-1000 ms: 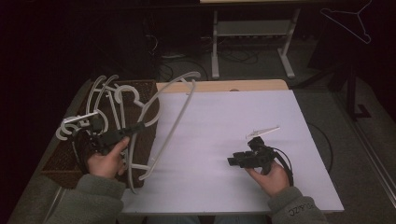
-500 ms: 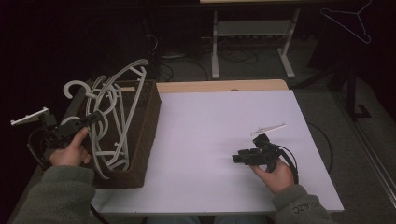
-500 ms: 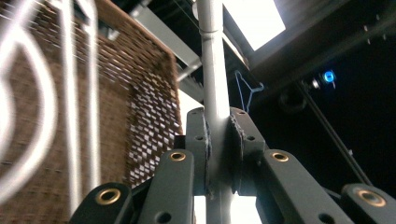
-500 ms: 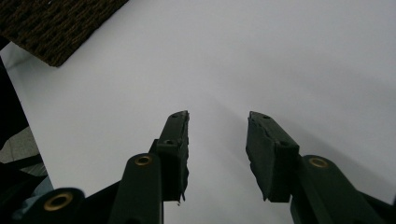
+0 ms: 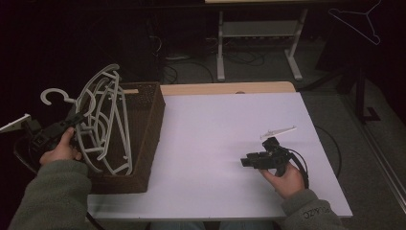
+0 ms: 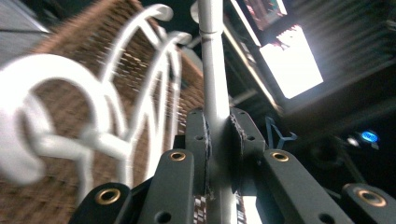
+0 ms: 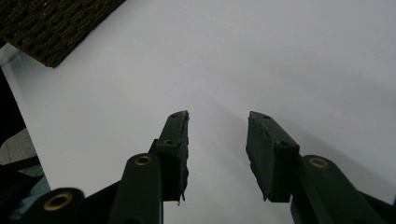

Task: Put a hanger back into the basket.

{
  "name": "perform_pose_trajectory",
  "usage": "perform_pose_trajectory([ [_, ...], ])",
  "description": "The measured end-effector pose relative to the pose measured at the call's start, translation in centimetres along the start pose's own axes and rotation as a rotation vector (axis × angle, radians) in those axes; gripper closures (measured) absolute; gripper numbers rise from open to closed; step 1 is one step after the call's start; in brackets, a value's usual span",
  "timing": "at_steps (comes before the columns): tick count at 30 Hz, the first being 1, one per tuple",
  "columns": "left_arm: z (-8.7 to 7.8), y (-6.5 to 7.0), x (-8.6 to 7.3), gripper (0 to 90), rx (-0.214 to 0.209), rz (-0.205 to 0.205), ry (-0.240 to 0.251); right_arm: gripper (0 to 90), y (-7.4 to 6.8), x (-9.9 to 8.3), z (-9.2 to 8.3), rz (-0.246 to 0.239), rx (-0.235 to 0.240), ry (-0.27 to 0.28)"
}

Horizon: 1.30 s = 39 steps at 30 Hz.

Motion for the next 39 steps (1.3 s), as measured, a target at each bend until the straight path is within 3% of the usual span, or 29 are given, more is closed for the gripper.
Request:
perform_pose_trajectory([
  [5, 0.7, -0.3, -0.7, 79.6, 0.06, 0.022, -0.036, 57.6, 0.2, -0.1, -0.2, 0.003, 0.0, 0.004],
  [10, 1.6, 0.1, -1.4, 78.6, 0.125, 0.089, -0.148, 57.6, 0.2, -0.1, -0.2, -0.005, 0.0, 0.009],
  [12, 2.1, 0.3, -1.6, 77.5, 0.141, 0.118, -0.222, 57.7, 0.2, -0.1, -0.2, -0.003, 0.001, 0.012],
  [20, 2.1, 0.5, -2.1, 64.6, 0.189, 0.204, -0.321, 57.2, 0.1, -0.2, -0.5, 0.009, 0.003, 0.022],
  [28, 0.7, 0.7, -1.8, 58.1, 0.205, 0.255, -0.323, 55.7, 0.2, -0.2, -0.7, 0.001, -0.003, 0.038],
  [34, -0.3, 0.8, -1.4, 58.2, 0.191, 0.272, -0.302, 54.5, 0.2, -0.2, -0.8, -0.006, -0.003, 0.044],
  [38, -0.8, 1.3, -1.5, 58.1, 0.18, 0.324, -0.298, 52.9, 0.4, -0.2, -1.0, -0.013, -0.006, 0.06],
  [39, -0.8, 1.4, -1.6, 58.1, 0.169, 0.319, -0.289, 52.3, 0.4, -0.2, -1.1, -0.011, -0.008, 0.062],
])
Point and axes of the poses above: each handheld gripper's, and its own axes: z roughly forward along the jaws, x roughly out of its top, y roughly to its right, the point moved 1 cm from there along z, roughly forward along the jaws, and after that the axes turned 9 degrees about z, right-handed, at the moved point
